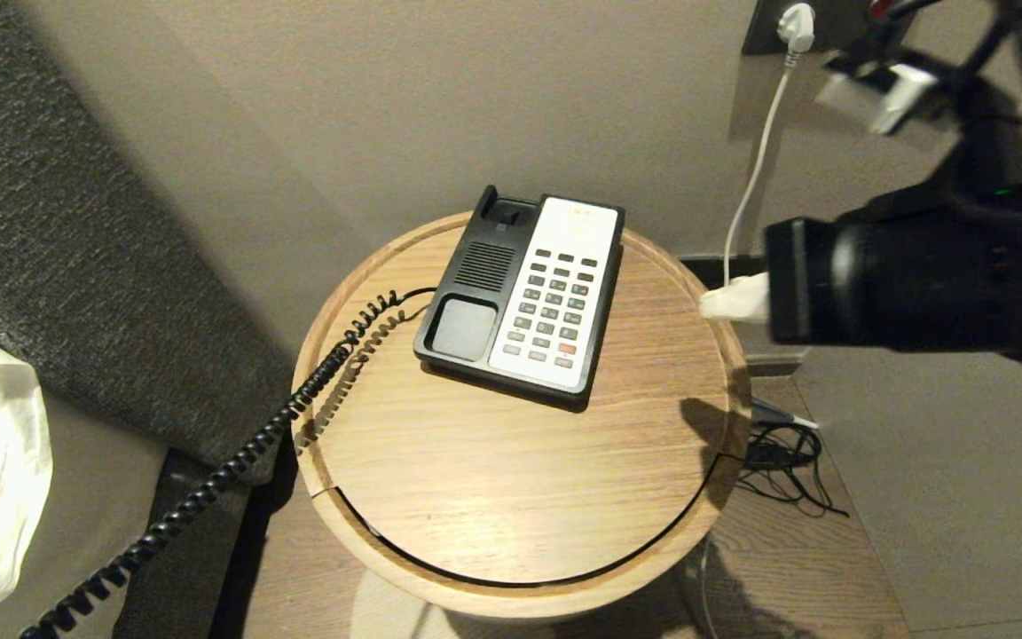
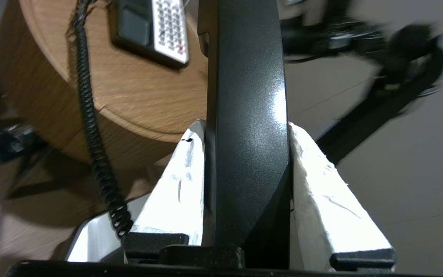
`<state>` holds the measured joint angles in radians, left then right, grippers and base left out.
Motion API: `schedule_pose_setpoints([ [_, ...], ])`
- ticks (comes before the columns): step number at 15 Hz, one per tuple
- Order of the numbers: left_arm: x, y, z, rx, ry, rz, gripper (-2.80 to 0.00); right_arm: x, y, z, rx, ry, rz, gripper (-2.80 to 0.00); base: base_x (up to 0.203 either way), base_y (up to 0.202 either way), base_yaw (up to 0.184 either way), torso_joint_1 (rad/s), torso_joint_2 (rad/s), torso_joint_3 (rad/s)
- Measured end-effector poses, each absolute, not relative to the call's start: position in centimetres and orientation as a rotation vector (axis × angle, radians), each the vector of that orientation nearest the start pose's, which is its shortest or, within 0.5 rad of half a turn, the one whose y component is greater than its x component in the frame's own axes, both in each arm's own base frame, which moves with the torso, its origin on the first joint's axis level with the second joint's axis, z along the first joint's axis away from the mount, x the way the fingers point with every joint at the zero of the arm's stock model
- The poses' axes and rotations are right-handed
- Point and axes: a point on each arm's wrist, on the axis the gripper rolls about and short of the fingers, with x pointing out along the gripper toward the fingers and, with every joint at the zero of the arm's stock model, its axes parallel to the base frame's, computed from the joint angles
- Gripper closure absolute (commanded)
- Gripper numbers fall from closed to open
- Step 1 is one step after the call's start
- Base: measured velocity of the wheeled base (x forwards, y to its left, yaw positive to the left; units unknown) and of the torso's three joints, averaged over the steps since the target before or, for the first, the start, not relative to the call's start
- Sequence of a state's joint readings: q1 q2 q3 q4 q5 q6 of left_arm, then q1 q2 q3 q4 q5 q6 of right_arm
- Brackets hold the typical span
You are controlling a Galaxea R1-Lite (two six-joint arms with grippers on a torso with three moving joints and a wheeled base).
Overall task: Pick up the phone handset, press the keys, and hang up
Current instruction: Put the handset back
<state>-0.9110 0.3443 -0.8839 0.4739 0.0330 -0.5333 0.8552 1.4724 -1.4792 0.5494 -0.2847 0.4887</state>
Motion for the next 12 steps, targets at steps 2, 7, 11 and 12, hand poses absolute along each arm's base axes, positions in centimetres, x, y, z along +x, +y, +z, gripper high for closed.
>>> schedule_pose_setpoints([
  [2, -3.4, 4.5, 25.5, -0.433, 0.215, -0.853, 0.0, 12.9, 12.5, 34.1, 0.23, 0.52, 0.396, 0.0, 0.0, 0.0, 0.0, 0.0, 0.0, 0.0],
  [7, -0.3, 0.8, 27.5, -0.298, 0.31, -0.8, 0.0, 4.1, 2.6, 35.2, 0.363, 0.407, 0.308, 0.0, 0.0, 0.0, 0.0, 0.0, 0.0, 0.0],
  [11, 3.4, -4.1, 31.5, -0.182, 0.34, -0.737, 0.0, -2.0, -2.3, 33.2, 0.484, 0.407, 0.291, 0.0, 0.0, 0.0, 0.0, 0.0, 0.0, 0.0],
  [12, 4.6, -5.6, 32.4, -0.15, 0.34, -0.71, 0.0, -2.9, -3.0, 32.9, 0.528, 0.41, 0.321, 0.0, 0.0, 0.0, 0.0, 0.0, 0.0, 0.0],
])
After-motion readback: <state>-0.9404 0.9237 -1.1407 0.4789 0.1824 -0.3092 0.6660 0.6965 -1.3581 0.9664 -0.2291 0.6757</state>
